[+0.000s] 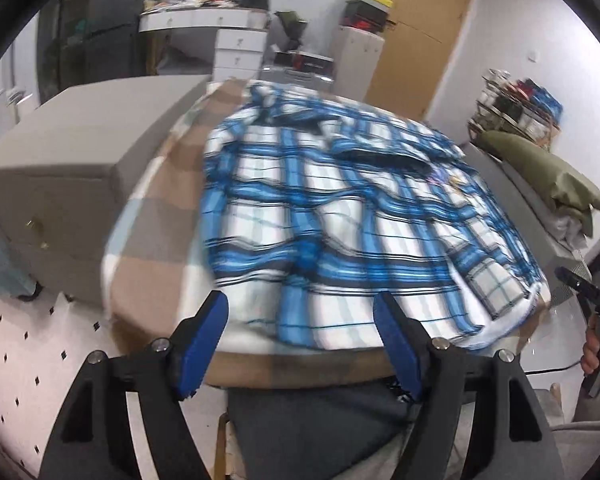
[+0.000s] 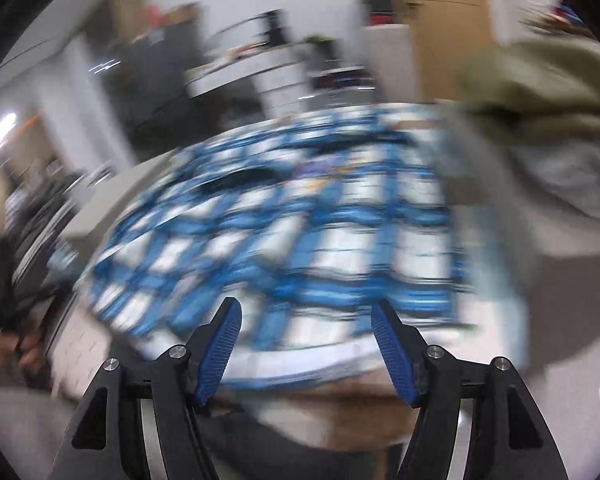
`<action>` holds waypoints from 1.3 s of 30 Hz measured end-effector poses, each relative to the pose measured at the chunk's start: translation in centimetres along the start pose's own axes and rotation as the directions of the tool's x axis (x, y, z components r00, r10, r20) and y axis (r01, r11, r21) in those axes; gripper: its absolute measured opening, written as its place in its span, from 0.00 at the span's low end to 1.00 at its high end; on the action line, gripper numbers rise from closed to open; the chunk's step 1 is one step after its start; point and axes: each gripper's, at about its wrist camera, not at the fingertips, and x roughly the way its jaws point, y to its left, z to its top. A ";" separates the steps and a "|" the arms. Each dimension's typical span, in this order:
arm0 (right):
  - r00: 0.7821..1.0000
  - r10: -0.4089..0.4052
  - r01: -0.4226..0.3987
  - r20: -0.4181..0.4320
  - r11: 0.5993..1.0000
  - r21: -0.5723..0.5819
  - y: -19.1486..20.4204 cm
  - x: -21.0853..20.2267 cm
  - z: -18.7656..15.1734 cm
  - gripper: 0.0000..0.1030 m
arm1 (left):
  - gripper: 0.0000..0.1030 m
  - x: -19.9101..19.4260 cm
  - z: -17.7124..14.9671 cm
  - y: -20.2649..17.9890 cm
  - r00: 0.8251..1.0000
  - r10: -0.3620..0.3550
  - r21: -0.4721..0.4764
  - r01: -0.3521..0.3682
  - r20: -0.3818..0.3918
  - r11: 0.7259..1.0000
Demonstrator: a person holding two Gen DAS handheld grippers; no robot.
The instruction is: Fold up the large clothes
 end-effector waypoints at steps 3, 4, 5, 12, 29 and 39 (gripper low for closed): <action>0.983 0.159 -0.161 -0.088 0.987 -0.005 2.5 2.0 -0.4 0.62 | 0.69 0.8 0.2 -2.6 0.998 -0.064 0.058 0.064 -0.003 0.996; 0.974 0.194 -0.196 -0.119 0.981 -0.004 3.2 2.6 -0.6 0.60 | 0.69 1.3 0.3 -3.6 0.997 -0.083 0.080 0.083 -0.006 0.993; 0.963 0.229 -0.231 -0.142 0.973 0.001 3.8 3.0 -0.9 0.58 | 0.69 1.6 0.3 -4.5 0.995 -0.100 0.098 0.101 -0.010 0.990; 0.949 0.282 -0.266 -0.143 0.957 0.118 5.3 6.9 -1.1 0.51 | 0.69 3.2 0.3 -8.1 0.994 -0.107 0.203 0.111 -0.026 0.973; 0.897 0.398 -0.340 -0.193 0.900 0.275 5.3 7.2 -1.5 0.34 | 0.69 2.9 0.3 -7.5 0.998 -0.059 0.181 0.058 -0.001 0.982; 0.995 0.060 -0.031 -0.085 0.948 0.318 -3.5 1.3 -0.6 0.51 | 0.69 4.7 0.5 -13.4 0.989 -0.142 0.329 0.150 -0.046 0.933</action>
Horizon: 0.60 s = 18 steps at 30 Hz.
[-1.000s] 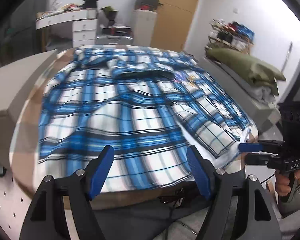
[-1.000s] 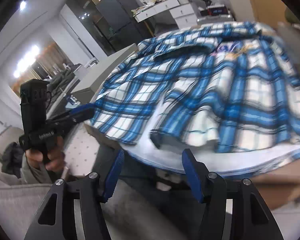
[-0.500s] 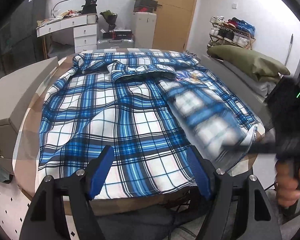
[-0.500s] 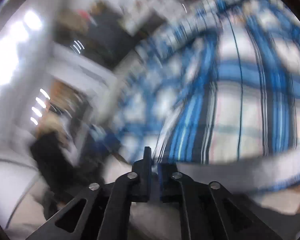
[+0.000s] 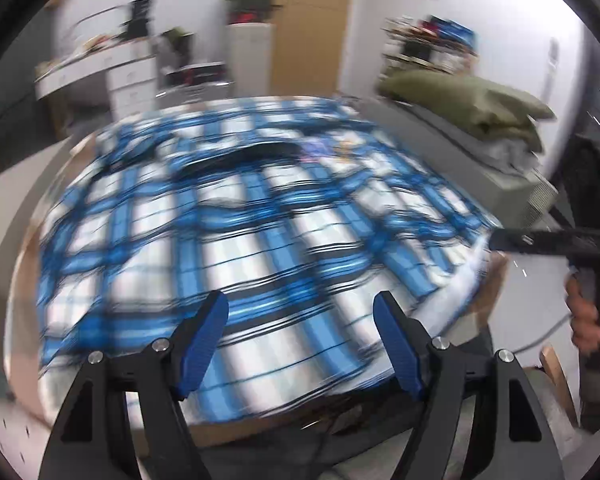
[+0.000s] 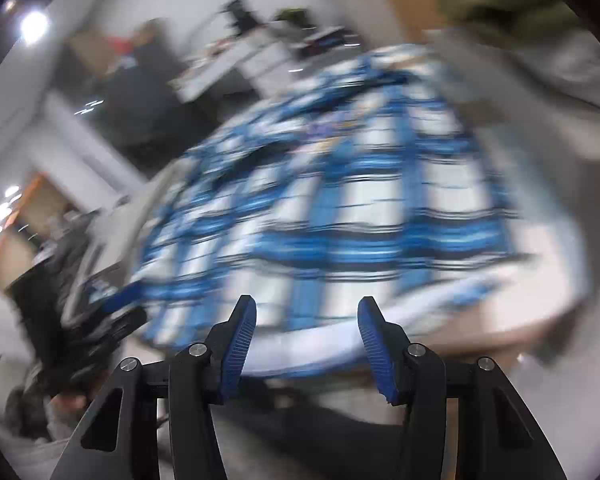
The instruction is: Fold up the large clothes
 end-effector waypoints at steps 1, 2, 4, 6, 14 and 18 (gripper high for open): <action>1.000 -0.012 0.012 0.001 0.999 0.037 -1.1 -0.2 0.3 0.51 | 0.69 0.4 0.1 -0.5 1.000 -0.007 0.018 0.008 -0.003 1.000; 1.000 -0.023 0.022 0.014 0.995 0.093 -2.6 -0.6 0.4 0.51 | 0.69 1.4 0.4 -1.6 1.000 -0.018 0.055 0.019 -0.013 0.998; 0.999 -0.033 0.026 0.039 0.987 0.158 -4.4 -0.9 0.6 0.51 | 0.69 3.0 0.5 -2.7 0.999 0.009 0.093 -0.005 -0.046 0.996; 0.999 0.004 -0.011 0.035 0.980 0.198 -5.5 -0.8 0.7 0.51 | 0.69 4.2 0.4 -3.0 0.996 0.037 0.108 -0.028 -0.080 0.994; 0.988 0.130 -0.150 0.079 0.926 0.346 -6.5 1.5 0.9 0.50 | 0.69 5.9 -0.6 -2.0 0.983 0.047 0.092 -0.031 -0.175 0.995; 0.989 0.090 -0.125 0.114 0.926 0.355 -6.8 1.9 2.2 0.13 | 0.69 5.7 -0.7 -2.0 0.984 0.046 0.092 -0.030 -0.174 0.995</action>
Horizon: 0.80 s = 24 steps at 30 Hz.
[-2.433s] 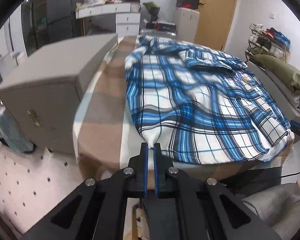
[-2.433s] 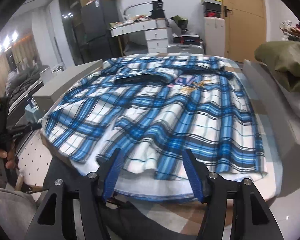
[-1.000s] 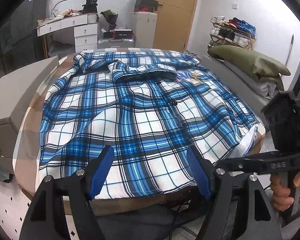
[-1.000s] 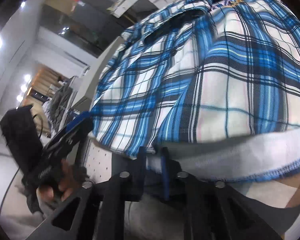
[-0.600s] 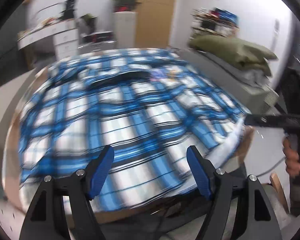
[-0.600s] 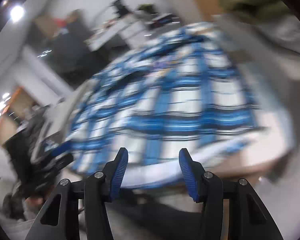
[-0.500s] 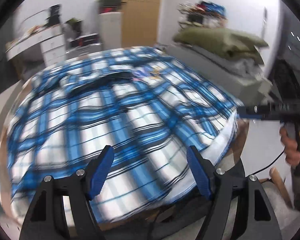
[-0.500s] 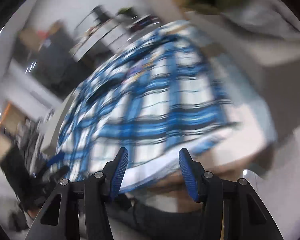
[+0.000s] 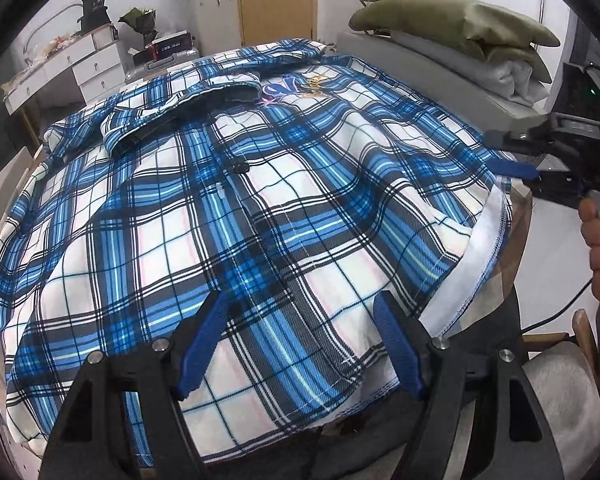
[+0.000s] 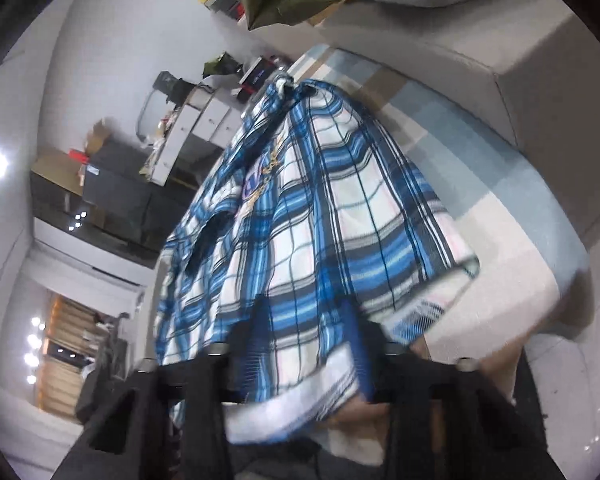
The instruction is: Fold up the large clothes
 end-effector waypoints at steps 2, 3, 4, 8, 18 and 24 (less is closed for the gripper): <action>0.999 0.006 -0.006 0.052 1.000 -0.018 0.7 -0.9 0.2 0.00 | 0.69 0.0 -0.1 0.1 1.000 -0.001 -0.001 0.001 0.000 1.000; 0.996 0.004 -0.002 0.093 1.000 -0.030 0.9 -1.7 0.2 0.00 | 0.69 0.0 -0.1 0.1 1.000 0.000 0.000 0.000 0.000 1.000; 0.989 -0.004 0.011 0.145 0.999 -0.045 1.1 -2.9 0.2 0.00 | 0.69 0.0 -0.1 0.2 1.000 -0.001 -0.001 0.001 0.000 1.000; 0.988 -0.073 0.079 0.135 0.996 -0.038 0.4 -3.7 0.7 0.04 | 0.69 0.0 0.0 0.1 1.000 -0.002 0.001 0.002 0.002 1.000; 0.972 -0.234 0.232 0.022 0.936 -0.266 4.0 1.0 -1.6 0.40 | 0.70 0.0 -0.1 0.2 1.000 -0.001 0.001 0.001 0.006 1.000; 0.918 -0.371 0.393 0.138 0.814 -0.428 5.4 1.9 -3.1 0.03 | 0.70 0.1 -0.1 0.2 1.000 -0.004 0.003 0.004 0.008 1.000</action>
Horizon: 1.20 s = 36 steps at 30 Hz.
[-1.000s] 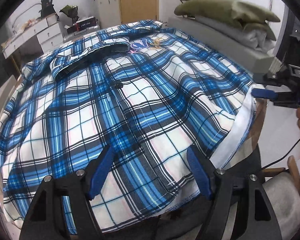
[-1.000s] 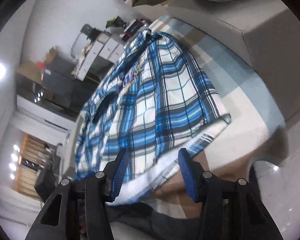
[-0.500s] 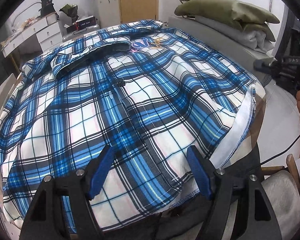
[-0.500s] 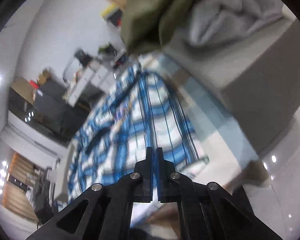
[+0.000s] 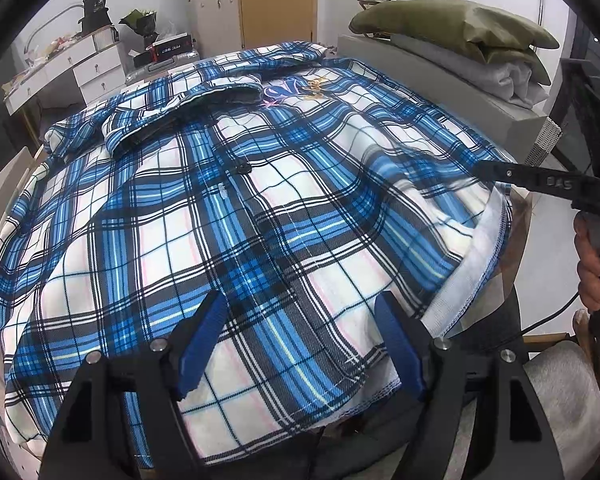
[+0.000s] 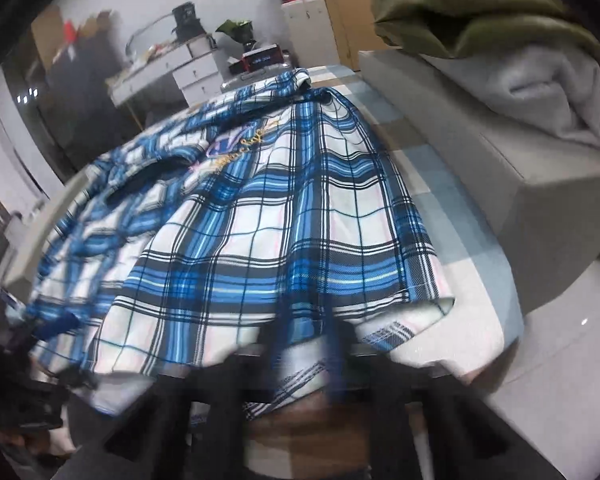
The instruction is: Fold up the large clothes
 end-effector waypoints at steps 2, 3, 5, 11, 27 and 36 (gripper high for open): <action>1.000 0.013 -0.013 0.014 1.000 0.004 -0.5 -0.4 0.1 0.02 | 0.70 0.0 0.0 0.0 1.000 0.000 0.000 0.000 0.001 1.000; 1.000 0.013 -0.013 0.029 1.000 0.009 -0.8 -0.8 0.2 0.02 | 0.70 0.0 0.0 0.0 1.000 -0.001 0.000 0.001 0.001 1.000; 0.997 0.026 -0.028 0.077 0.999 0.033 -1.6 -1.9 0.5 0.02 | 0.70 0.0 0.0 0.0 1.000 -0.001 0.001 0.001 0.000 1.000; 1.000 0.010 -0.009 -0.020 0.999 0.053 -2.5 -0.4 0.7 0.07 | 0.71 0.0 0.0 0.0 1.000 -0.002 0.002 0.002 0.000 1.000; 0.998 -0.057 0.054 0.027 0.994 0.096 -5.9 -1.0 0.9 0.23 | 0.71 0.1 -0.1 0.0 1.000 -0.002 0.000 0.002 0.003 1.000; 0.993 0.005 -0.033 0.118 0.972 0.234 -9.7 -2.6 2.2 0.01 | 0.72 0.1 0.0 0.0 1.000 -0.010 0.004 0.010 0.010 1.000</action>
